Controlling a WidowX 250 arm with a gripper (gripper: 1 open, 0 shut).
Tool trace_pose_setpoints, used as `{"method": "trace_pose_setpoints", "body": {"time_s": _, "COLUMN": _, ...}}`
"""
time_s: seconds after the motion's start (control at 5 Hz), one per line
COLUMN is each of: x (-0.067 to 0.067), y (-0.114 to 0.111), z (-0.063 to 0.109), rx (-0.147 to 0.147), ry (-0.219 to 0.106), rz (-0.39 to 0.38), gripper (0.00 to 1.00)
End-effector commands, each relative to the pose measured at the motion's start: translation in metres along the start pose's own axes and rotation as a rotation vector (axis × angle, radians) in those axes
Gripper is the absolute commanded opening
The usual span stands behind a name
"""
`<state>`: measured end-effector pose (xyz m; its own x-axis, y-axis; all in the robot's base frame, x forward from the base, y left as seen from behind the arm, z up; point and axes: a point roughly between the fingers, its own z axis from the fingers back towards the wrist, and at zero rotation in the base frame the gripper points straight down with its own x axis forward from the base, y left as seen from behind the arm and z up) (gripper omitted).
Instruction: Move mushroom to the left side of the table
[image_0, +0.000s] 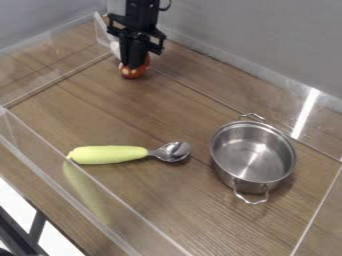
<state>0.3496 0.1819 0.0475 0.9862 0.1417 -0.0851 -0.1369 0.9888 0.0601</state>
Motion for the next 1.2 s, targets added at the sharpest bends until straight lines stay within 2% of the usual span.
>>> {"method": "trace_pose_setpoints", "body": {"time_s": 0.0, "x": -0.0062, "y": 0.0125, "z": 0.0347, "rx": 0.04, "ry": -0.068, "rz": 0.031, "gripper": 0.0}}
{"method": "trace_pose_setpoints", "body": {"time_s": 0.2, "x": -0.0087, "y": 0.0129, "z": 0.0346, "rx": 0.045, "ry": -0.061, "rz": 0.042, "gripper": 0.0}}
{"method": "trace_pose_setpoints", "body": {"time_s": 0.4, "x": -0.0078, "y": 0.0117, "z": 0.0341, "rx": 0.048, "ry": -0.061, "rz": 0.048, "gripper": 1.0}}
{"method": "trace_pose_setpoints", "body": {"time_s": 0.8, "x": -0.0065, "y": 0.0098, "z": 0.0359, "rx": 0.049, "ry": -0.067, "rz": 0.062, "gripper": 1.0}}
{"method": "trace_pose_setpoints", "body": {"time_s": 1.0, "x": -0.0074, "y": 0.0094, "z": 0.0435, "rx": 0.044, "ry": -0.079, "rz": 0.072, "gripper": 1.0}}
